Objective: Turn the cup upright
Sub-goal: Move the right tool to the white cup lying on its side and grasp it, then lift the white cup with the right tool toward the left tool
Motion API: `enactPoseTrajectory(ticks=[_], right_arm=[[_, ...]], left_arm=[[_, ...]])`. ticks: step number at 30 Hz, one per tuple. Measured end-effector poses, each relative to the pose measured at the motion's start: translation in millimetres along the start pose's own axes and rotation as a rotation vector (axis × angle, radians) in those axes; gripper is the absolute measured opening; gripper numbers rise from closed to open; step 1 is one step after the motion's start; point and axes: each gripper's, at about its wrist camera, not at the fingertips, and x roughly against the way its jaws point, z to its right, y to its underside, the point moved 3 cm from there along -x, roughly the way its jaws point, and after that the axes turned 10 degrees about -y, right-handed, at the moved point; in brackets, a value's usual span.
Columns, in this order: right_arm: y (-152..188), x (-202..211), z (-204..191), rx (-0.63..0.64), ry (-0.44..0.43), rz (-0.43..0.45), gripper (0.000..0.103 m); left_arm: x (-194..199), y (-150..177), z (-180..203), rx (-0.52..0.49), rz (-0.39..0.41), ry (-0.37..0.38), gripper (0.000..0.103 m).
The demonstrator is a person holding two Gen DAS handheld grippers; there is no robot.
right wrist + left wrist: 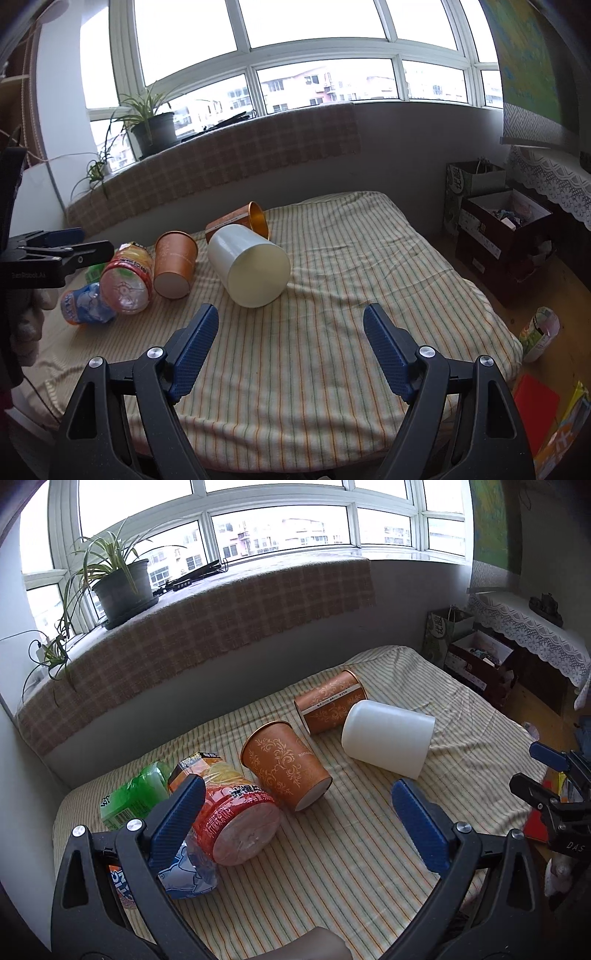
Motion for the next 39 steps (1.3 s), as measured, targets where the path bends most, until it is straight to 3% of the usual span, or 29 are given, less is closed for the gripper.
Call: enactPoseTrajectory(ticks=[8, 11, 15, 20, 24, 32, 39], right_arm=[[-16.0, -4.9, 8.7, 0.052, -0.009, -0.014, 0.081], [-27.9, -18.0, 3.5, 0.119, -0.067, -0.076, 0.081], [-55.5, -48.2, -1.5, 0.185, -0.183, -0.216, 0.081], [-87.8, -109.8, -5.1, 0.259, -0.21, -0.419, 0.081], [-94.9, -150.0, -16.8, 0.258, -0.262, -0.581, 0.081], [-91.2, -206.5, -38.3, 0.358, -0.212, -0.784, 0.081], [-79.7, -231.9, -49.1, 0.403, -0.19, -0.876, 0.081]], left_arm=[[-23.4, -14.4, 15.0, 0.003, -0.056, 0.05, 0.103], [-27.9, -11.2, 13.5, 0.005, -0.068, 0.046, 0.103], [-28.2, -2.3, 7.3, 0.024, -0.081, 0.042, 0.103], [-18.7, 14.4, -5.6, 0.057, -0.092, 0.028, 0.103], [-2.6, 34.6, -19.5, 0.067, -0.09, -0.003, 0.103], [28.5, 74.7, -66.2, 0.166, -0.102, -0.048, 0.103], [41.7, 96.0, -98.5, 0.24, -0.113, -0.089, 0.103]])
